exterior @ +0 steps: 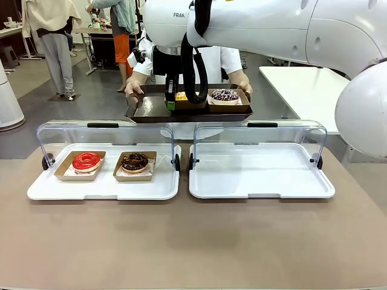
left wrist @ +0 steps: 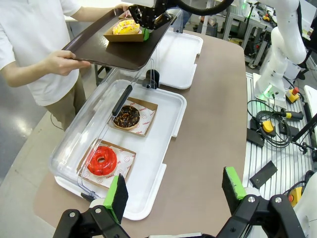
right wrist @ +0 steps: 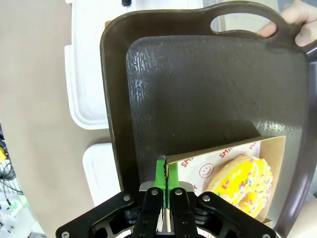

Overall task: Provide the desired donut to the person.
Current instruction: Place the picked Paper togo box onto the Handle tray extended by the person.

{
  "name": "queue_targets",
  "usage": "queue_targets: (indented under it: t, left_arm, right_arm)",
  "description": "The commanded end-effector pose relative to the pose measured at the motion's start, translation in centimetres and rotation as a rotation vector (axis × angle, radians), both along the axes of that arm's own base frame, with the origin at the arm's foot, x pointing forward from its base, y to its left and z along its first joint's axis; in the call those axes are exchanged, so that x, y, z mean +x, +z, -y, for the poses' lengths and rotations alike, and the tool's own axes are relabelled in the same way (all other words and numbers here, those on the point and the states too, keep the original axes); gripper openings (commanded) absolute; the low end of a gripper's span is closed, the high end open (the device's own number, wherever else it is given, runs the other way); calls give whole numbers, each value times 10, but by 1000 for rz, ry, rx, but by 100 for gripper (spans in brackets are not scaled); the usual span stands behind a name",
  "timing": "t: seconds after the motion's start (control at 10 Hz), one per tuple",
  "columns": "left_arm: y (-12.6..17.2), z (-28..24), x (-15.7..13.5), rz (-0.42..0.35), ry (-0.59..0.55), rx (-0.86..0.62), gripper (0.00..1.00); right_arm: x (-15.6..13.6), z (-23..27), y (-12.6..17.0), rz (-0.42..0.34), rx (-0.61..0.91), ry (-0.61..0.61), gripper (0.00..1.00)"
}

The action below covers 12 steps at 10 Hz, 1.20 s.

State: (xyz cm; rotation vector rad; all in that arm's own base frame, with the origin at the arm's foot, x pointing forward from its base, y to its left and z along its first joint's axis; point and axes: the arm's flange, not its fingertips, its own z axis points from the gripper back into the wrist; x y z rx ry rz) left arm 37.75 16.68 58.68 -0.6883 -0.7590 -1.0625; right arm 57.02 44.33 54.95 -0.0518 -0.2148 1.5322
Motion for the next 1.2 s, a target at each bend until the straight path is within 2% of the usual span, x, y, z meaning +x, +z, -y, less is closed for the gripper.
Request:
queue_targets:
  t: [0.0, 0.1, 0.2, 0.4, 0.5, 0.6, 0.7, 1.0, 1.1]
  left_arm:
    - [2, -1, 0, 9, -5, -14, 100]
    - [2, -1, 0, 9, -5, -14, 100]
    - [2, -1, 0, 9, -5, -14, 100]
    - [2, -1, 0, 9, -5, -14, 100]
    - [2, -1, 0, 9, -5, -14, 100]
    - [2, -1, 0, 9, -5, -14, 100]
    - [2, -1, 0, 9, -5, -14, 100]
    - [2, -1, 0, 9, -5, -14, 100]
    - [2, -1, 0, 9, -5, -14, 100]
  right_arm:
    - [0, 4, -3, -5, 6, 17, 46]
    - [0, 4, -3, -8, 5, 21, 62]
    - [1, 4, -1, -7, 10, 21, 100]
    - [-1, 6, 2, -9, 16, 27, 100]
    - [-1, 6, 2, -10, 19, 27, 86]
    - [0, 7, 2, -14, 24, 24, 97]
    - [0, 7, 1, -21, 28, 26, 100]
    - [-1, 7, 1, -31, 35, 25, 98]
    - [-1, 8, 1, -34, 35, 25, 100]
